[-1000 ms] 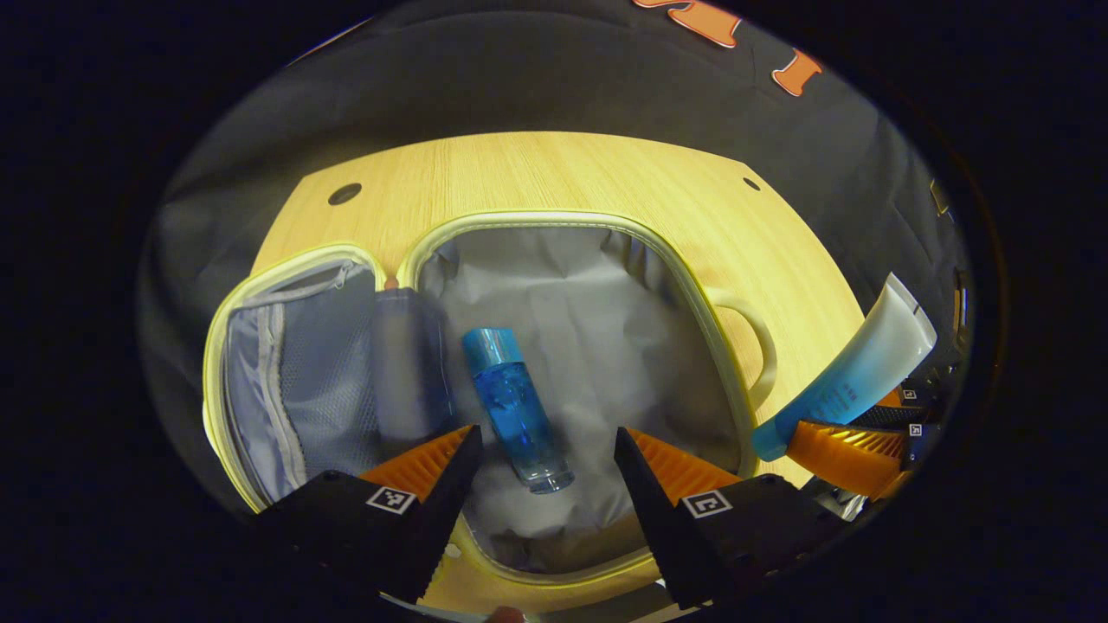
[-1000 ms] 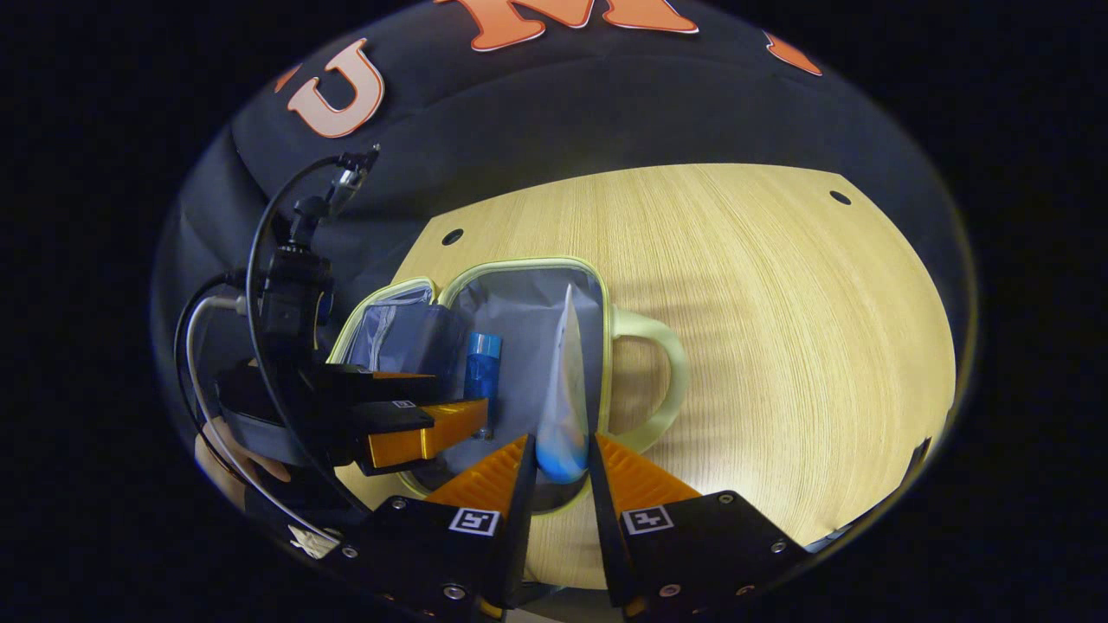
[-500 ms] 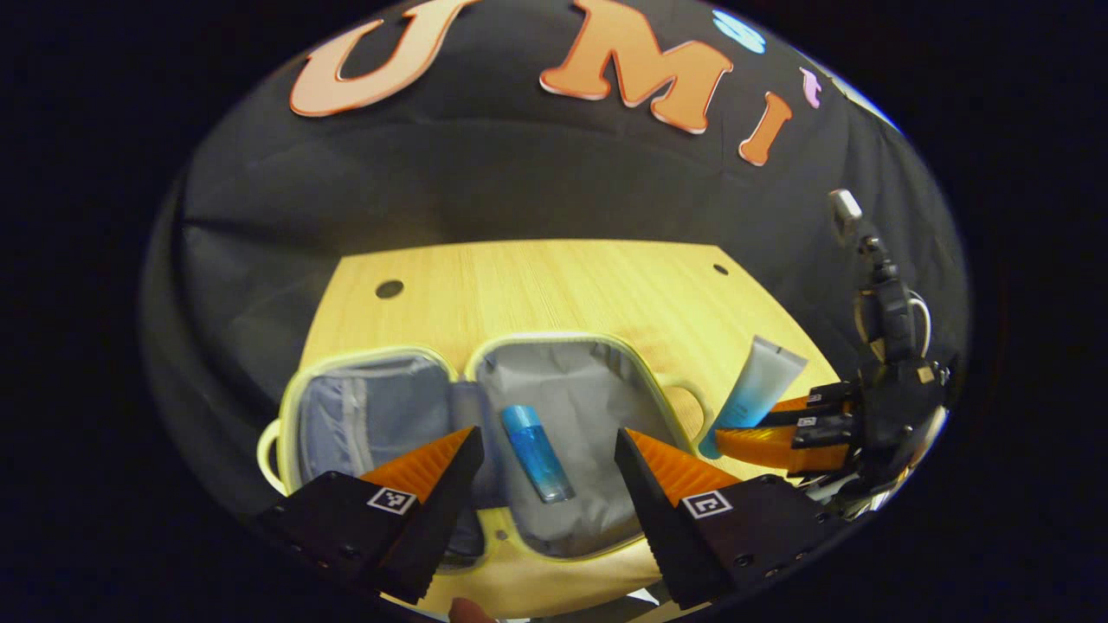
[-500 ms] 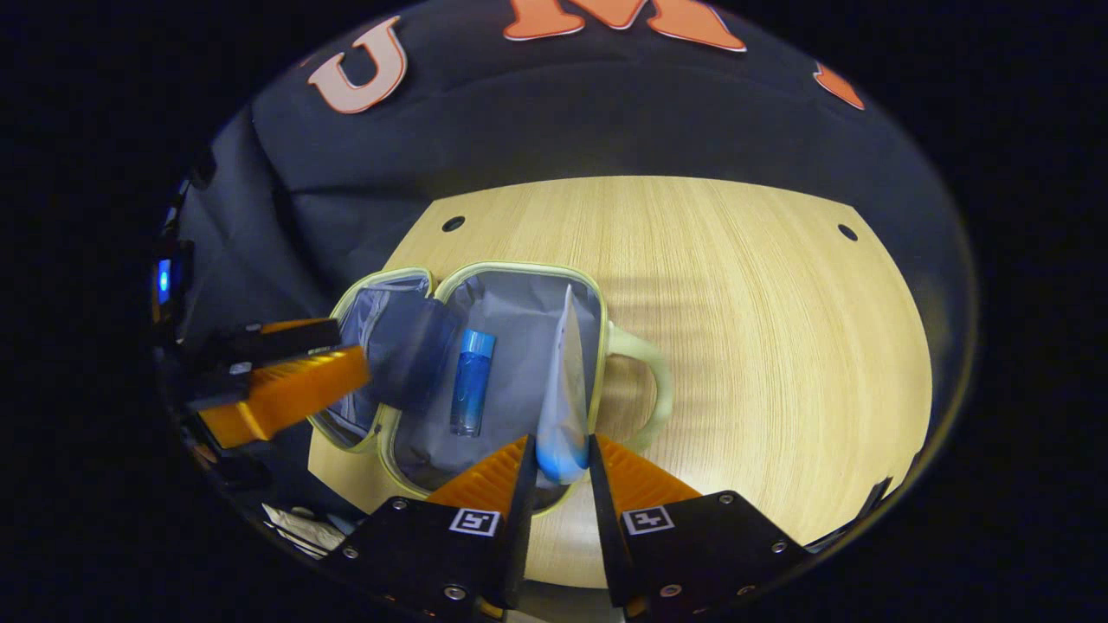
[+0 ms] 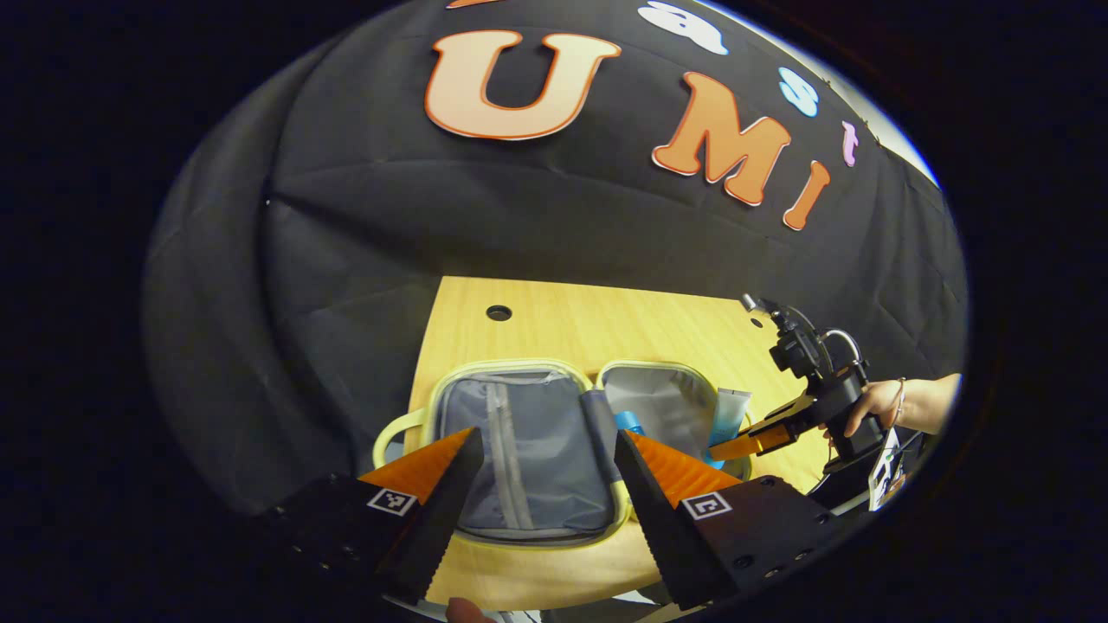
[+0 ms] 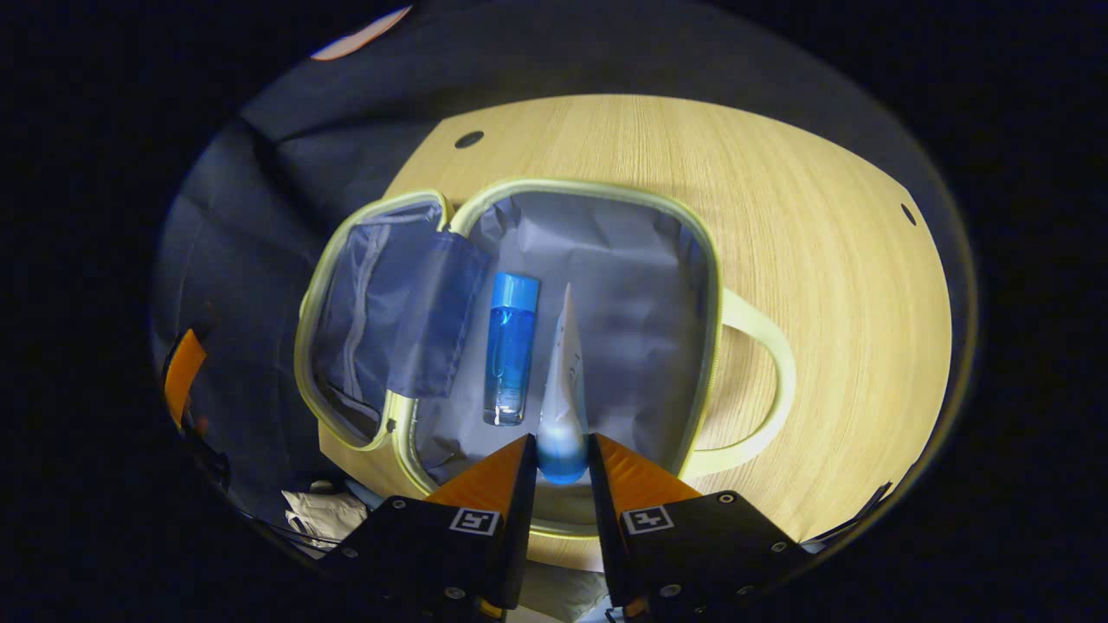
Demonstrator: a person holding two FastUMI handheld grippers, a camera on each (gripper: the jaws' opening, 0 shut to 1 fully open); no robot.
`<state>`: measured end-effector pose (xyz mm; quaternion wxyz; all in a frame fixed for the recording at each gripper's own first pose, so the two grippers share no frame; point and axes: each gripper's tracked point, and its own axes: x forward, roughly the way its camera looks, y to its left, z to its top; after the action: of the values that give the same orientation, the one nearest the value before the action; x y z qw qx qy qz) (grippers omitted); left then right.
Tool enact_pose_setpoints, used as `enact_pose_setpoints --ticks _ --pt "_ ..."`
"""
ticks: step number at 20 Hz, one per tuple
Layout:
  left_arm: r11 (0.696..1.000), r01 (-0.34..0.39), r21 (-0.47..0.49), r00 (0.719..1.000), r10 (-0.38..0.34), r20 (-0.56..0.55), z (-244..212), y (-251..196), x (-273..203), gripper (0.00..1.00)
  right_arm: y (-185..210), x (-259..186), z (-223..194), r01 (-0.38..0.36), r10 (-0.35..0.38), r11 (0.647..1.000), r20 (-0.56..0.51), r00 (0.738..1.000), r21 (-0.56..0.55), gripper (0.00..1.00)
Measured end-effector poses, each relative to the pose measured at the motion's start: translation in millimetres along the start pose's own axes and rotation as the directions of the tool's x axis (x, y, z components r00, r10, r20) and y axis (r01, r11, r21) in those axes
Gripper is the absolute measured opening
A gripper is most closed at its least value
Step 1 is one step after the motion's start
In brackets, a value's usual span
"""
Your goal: First open the suitcase, pack the skin care products into it, and then close the suitcase.
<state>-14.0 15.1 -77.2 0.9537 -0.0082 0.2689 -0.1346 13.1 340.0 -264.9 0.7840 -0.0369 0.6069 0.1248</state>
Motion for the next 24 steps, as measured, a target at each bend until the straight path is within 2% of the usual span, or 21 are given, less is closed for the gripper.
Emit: enact_pose_setpoints --ticks 2,5,9,10,12,14,15,16,17,18,22,24 --pt "0.999 0.004 -0.039 1.0 -0.004 -0.016 2.1 6.2 -24.7 0.95 -7.0 17.4 -1.5 0.034 -0.034 0.999 -0.032 0.999 -0.001 0.38" --pt "0.999 -0.031 -0.036 0.999 0.03 -0.03 -5.4 27.5 -39.7 0.95 -17.1 28.1 4.0 0.07 -0.069 0.997 -0.05 0.996 0.023 0.38" --pt "0.999 -0.007 -0.037 0.999 0.006 -0.041 -12.1 31.7 -49.7 0.95 -22.8 26.5 13.3 0.091 -0.087 0.992 -0.051 0.995 0.081 0.38" --pt "0.999 0.003 -0.042 0.999 -0.005 -0.04 -12.8 28.2 -46.4 0.95 -21.9 24.8 15.5 0.089 -0.085 0.992 -0.043 0.995 0.088 0.35" --pt "0.999 0.005 -0.054 0.999 -0.007 -0.044 -15.2 31.1 -43.2 0.95 -18.0 17.0 20.1 0.074 -0.073 0.992 -0.013 0.997 0.099 0.47" --pt "0.997 0.004 -0.071 0.999 -0.007 -0.047 -17.0 35.6 -42.3 0.95 -15.0 10.8 25.3 0.056 -0.058 0.993 0.016 0.998 0.104 0.67" --pt "0.997 -0.001 -0.079 0.999 -0.003 -0.048 -17.3 40.2 -43.1 0.95 -13.1 5.8 27.2 0.048 -0.052 0.993 0.033 0.998 0.108 0.94" --pt "0.996 -0.009 -0.086 0.999 0.005 -0.053 -20.8 46.8 -41.6 0.95 -11.0 1.5 29.6 0.04 -0.046 0.993 0.054 0.997 0.11 0.94" --pt "0.995 -0.021 -0.099 0.998 0.015 -0.058 -23.8 56.8 -39.4 0.95 -6.8 -4.7 33.3 0.022 -0.032 0.994 0.088 0.996 0.111 1.0" --pt "0.993 -0.026 -0.115 0.998 0.019 -0.059 -27.1 64.1 -36.0 0.95 -0.3 -10.7 39.6 -0.007 -0.008 0.994 0.135 0.991 0.111 0.96" --pt "0.977 0.023 -0.213 0.999 -0.028 -0.018 -36.8 97.5 -19.2 0.95 23.1 -20.4 44.0 -0.062 0.042 0.995 0.241 0.97 0.079 0.96" --pt "0.966 0.043 -0.255 0.999 -0.04 0.019 -41.8 122.3 -5.5 0.95 32.7 -27.3 45.0 -0.065 0.041 0.995 0.289 0.956 0.074 0.96"
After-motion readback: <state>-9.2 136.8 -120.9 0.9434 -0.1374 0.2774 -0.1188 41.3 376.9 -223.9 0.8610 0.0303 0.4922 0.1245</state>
